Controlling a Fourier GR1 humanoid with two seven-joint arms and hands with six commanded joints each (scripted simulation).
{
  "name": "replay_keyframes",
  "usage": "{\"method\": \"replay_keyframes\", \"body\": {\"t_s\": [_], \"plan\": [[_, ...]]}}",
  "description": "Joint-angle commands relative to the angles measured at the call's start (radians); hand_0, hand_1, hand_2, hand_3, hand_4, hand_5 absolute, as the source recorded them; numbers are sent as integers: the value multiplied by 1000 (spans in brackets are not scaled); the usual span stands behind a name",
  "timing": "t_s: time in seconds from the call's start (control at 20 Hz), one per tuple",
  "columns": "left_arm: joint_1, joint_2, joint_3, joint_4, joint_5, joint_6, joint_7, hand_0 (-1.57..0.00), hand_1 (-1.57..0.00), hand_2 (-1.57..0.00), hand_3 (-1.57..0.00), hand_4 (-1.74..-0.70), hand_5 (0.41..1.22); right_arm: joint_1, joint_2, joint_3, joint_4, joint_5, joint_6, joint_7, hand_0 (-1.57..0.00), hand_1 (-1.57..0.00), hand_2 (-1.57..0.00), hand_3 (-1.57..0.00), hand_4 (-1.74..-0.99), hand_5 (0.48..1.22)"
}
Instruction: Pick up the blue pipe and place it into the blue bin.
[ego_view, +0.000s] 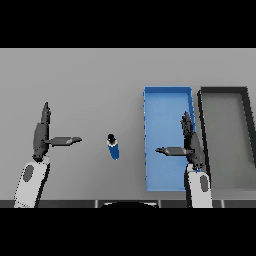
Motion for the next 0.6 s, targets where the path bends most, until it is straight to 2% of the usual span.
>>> {"method": "replay_keyframes", "body": {"t_s": [0.0,0.25,0.3,0.35,0.4,0.55], "plan": [[2,0,0,-2,0,1,-6,1,1,1,1,-1006,586,2,0,0,-1,0,0,-2,1,1,1,1,-1222,603],[13,3,-2,-21,2,3,-3,1,1,1,1,-1006,586,15,-3,2,-15,-3,3,-1,1,1,1,1,-1222,603],[58,62,-41,-46,-14,-96,-78,1,1,1,1,-1006,586,53,-58,31,-41,52,28,-71,1,1,1,1,-1222,603],[75,111,-50,-47,-12,-166,-109,1,1,1,1,-1011,588,73,-85,53,-69,78,47,-93,1,1,1,1,-1227,603],[91,142,-53,-38,-11,-207,-128,1,1,1,1,-1011,588,99,-102,69,-101,90,61,-104,1,1,1,1,-1230,601],[94,176,-64,-43,-15,-255,-147,1,1,1,1,-1007,587,119,-120,87,-130,113,70,-75,1,1,1,1,-1231,599]]}}
